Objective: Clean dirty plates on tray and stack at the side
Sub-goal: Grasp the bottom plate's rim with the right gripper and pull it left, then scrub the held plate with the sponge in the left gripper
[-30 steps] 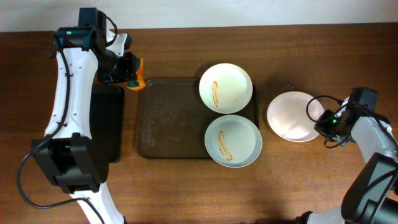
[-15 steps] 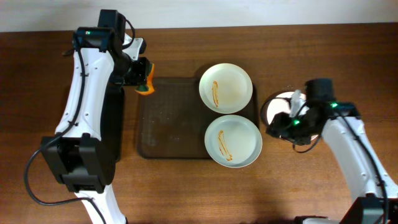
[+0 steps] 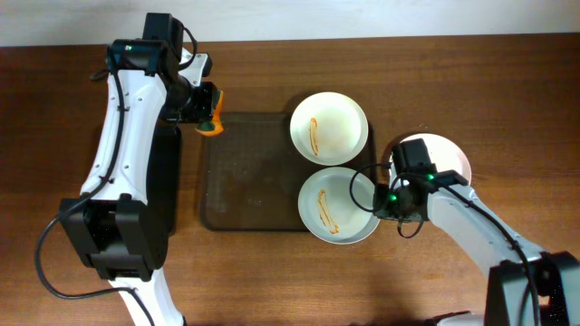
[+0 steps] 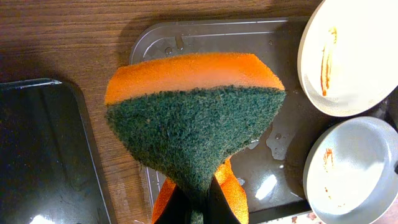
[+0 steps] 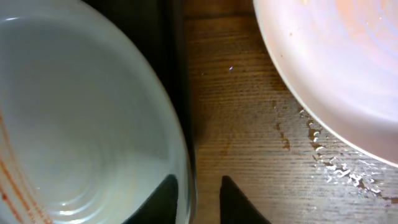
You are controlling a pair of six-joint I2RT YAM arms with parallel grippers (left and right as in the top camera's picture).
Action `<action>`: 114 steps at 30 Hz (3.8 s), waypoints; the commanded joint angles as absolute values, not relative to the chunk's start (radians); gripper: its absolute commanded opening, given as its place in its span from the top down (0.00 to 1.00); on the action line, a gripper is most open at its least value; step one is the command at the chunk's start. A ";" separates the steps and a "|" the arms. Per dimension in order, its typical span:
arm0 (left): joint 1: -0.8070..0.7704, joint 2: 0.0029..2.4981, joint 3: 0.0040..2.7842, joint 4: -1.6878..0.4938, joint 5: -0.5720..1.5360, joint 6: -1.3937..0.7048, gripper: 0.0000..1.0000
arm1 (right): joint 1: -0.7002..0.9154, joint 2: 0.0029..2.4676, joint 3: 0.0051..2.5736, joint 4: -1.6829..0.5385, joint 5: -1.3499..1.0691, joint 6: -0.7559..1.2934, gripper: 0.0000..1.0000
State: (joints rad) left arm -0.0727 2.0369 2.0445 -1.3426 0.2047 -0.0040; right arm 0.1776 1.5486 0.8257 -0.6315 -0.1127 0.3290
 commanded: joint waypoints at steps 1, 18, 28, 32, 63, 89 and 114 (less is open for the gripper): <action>-0.071 2.036 2.041 -1.339 0.201 -0.010 1.00 | 0.185 1.563 0.815 -0.618 -0.101 0.350 0.88; -0.071 2.036 2.041 -1.340 0.201 -0.010 1.00 | 0.688 1.592 0.867 -0.287 0.096 1.035 0.96; -0.071 2.036 2.041 -1.333 0.201 -0.010 1.00 | 0.725 1.775 0.979 -0.105 0.078 0.906 0.58; -0.072 2.036 2.041 -1.325 0.201 -0.010 1.00 | 0.703 1.776 1.243 -0.419 0.091 0.680 0.53; -0.072 2.053 1.964 -1.284 0.205 -0.010 1.00 | 0.642 2.009 1.248 -0.438 -0.049 0.822 0.96; -0.162 2.054 1.293 -0.922 0.575 0.138 1.00 | 0.641 2.009 1.248 -0.446 -0.072 0.828 0.96; -0.123 2.053 1.293 -0.884 0.561 0.156 1.00 | 0.641 2.009 1.248 -0.446 -0.073 0.824 0.96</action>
State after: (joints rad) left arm -0.1116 2.0171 1.3201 -0.8875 0.4000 0.0639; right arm 0.6445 1.9892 1.2461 -0.4393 -0.0956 0.8318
